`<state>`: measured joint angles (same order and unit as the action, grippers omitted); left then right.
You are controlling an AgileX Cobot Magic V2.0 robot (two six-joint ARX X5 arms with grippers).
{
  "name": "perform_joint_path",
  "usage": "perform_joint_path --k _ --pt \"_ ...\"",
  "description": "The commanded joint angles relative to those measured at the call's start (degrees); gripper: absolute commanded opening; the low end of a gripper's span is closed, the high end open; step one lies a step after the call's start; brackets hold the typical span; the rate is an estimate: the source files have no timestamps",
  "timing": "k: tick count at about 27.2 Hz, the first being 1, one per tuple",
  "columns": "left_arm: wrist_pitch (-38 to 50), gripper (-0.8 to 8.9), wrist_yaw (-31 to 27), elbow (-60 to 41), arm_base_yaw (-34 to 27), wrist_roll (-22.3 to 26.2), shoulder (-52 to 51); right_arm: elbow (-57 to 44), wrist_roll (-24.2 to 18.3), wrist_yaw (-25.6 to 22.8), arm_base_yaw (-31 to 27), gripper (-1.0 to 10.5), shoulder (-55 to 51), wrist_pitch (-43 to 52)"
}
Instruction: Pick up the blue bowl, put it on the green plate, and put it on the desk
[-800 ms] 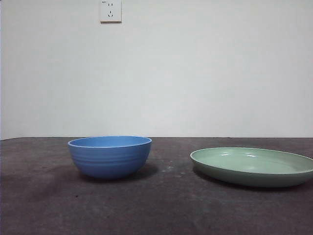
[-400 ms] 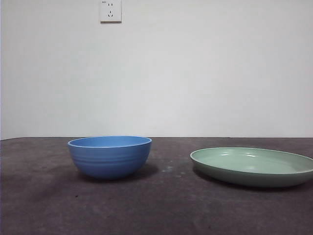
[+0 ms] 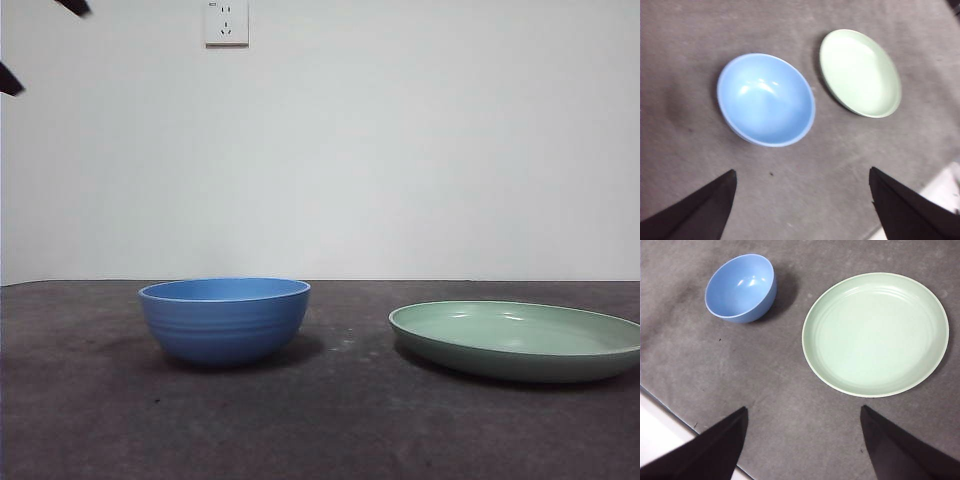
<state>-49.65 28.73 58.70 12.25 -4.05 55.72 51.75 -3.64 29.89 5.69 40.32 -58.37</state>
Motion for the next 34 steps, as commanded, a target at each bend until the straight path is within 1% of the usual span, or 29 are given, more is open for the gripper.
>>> perform_joint_path --k 1,7,10,14,23,27,30,34 --pt "1.2 4.07 -4.55 3.74 2.34 -0.79 5.51 1.14 0.66 0.11 0.24 3.6 0.42 0.46" --pt "1.66 3.98 -11.61 9.81 6.88 -0.74 17.38 1.14 0.66 0.11 0.24 3.6 0.42 0.46" --pt "2.12 3.98 -16.48 12.39 8.28 -0.63 23.26 1.14 0.66 0.11 0.24 3.6 0.42 0.48" --pt "6.29 3.98 -22.43 13.38 9.18 -0.72 29.64 1.14 0.66 0.11 0.24 3.6 0.42 0.48" --pt "12.15 3.98 -22.93 13.4 9.6 -0.72 41.7 1.14 0.66 0.11 0.24 3.6 0.42 1.27" --pt "12.35 3.9 -22.93 13.4 9.81 -0.76 45.11 1.14 0.63 0.09 0.24 3.6 0.42 1.38" --pt "12.96 2.89 -22.93 13.4 9.9 -0.83 46.21 1.14 0.63 0.09 0.24 3.6 0.42 1.4" --pt "13.66 1.06 -22.93 13.4 9.9 -1.68 46.31 1.14 0.63 0.09 0.24 3.6 0.42 1.38"
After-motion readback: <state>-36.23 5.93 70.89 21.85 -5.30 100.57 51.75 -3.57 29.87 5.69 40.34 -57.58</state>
